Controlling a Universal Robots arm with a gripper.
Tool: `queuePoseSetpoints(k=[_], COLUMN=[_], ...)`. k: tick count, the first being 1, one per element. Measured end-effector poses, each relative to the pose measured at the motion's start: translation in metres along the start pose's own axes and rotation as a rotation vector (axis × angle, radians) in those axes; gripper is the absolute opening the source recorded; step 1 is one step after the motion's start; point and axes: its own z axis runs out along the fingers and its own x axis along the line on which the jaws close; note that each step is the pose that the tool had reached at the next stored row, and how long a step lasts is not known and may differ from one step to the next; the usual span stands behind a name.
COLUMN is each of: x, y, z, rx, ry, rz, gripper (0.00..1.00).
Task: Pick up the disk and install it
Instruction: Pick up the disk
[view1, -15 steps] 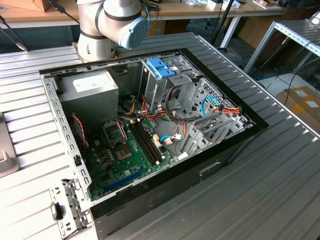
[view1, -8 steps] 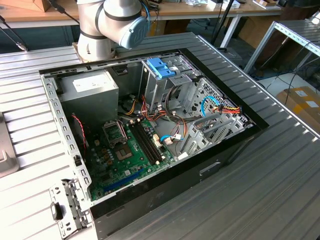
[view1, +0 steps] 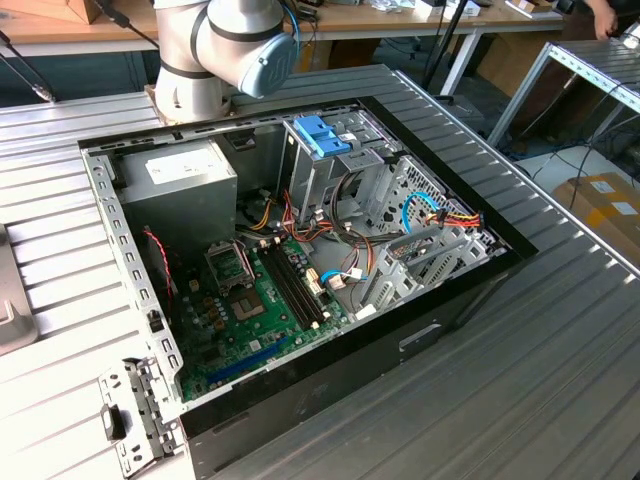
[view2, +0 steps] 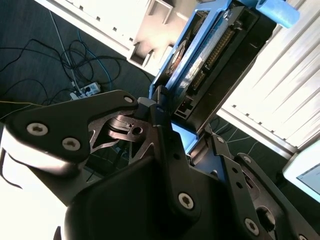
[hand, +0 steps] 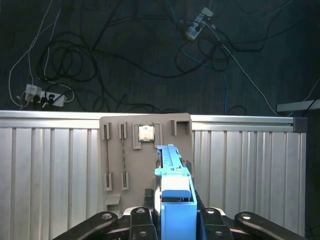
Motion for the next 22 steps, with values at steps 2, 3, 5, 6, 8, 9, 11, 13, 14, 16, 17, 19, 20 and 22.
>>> queuePoseSetpoints(k=[2, 3, 5, 6, 8, 9, 11, 13, 14, 16, 17, 19, 20, 22], x=[0.0001, 0.0001, 0.0002, 0.0002, 0.0003, 0.0003, 0.0005, 0.0006, 0.0007, 0.0007, 0.0008, 0.0008, 0.0009, 0.0009], y=[-0.0008, -0.0012, -0.0021, -0.0024, -0.0032, -0.004, -0.0054, -0.0063, -0.0069, -0.0081, -0.0086, -0.0097, -0.0104, -0.0113], z=[0.0, 0.0, 0.0, 0.0, -0.0001, -0.0001, -0.0002, -0.0002, -0.0002, -0.0003, -0.0003, -0.0003, -0.0003, -0.0004], rx=[0.0001, 0.0, 0.0001, 0.0001, 0.0001, 0.0, 0.0, 0.0, 0.0001, 0.0, 0.0001, 0.0001, 0.0001, 0.0001], ry=[0.0, 0.0, 0.0, 0.0, 0.0, 0.0, 0.0, 0.0, 0.0, 0.0, 0.0, 0.0, -0.0001, 0.0], rz=[0.0, 0.0, 0.0, 0.0, 0.0, 0.0, 0.0, 0.0, 0.0, 0.0, 0.0, 0.0, 0.0, 0.0], gripper=[0.37, 0.37, 0.37, 0.37, 0.37, 0.37, 0.37, 0.37, 0.37, 0.37, 0.37, 0.37, 0.37, 0.37])
